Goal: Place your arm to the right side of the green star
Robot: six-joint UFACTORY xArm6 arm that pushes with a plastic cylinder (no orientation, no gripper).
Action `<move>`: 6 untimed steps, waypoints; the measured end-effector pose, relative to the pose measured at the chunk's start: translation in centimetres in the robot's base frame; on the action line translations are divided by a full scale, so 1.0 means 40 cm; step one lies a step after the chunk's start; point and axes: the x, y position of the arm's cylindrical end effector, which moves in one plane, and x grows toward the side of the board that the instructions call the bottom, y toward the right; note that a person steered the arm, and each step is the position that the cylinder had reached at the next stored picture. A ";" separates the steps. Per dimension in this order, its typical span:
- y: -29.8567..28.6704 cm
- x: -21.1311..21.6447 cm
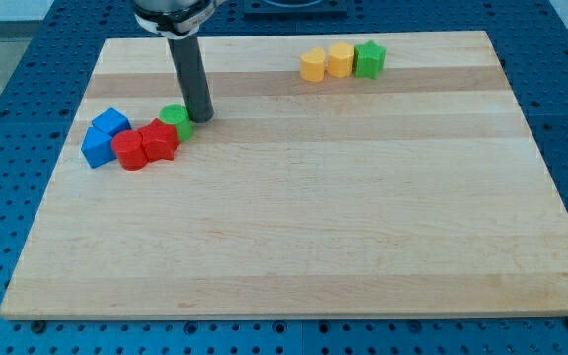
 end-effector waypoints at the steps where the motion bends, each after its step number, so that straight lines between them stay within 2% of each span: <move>1: 0.070 0.000; 2: 0.250 -0.008; 4: 0.588 -0.127; 5: 0.719 -0.165; 6: 0.768 -0.233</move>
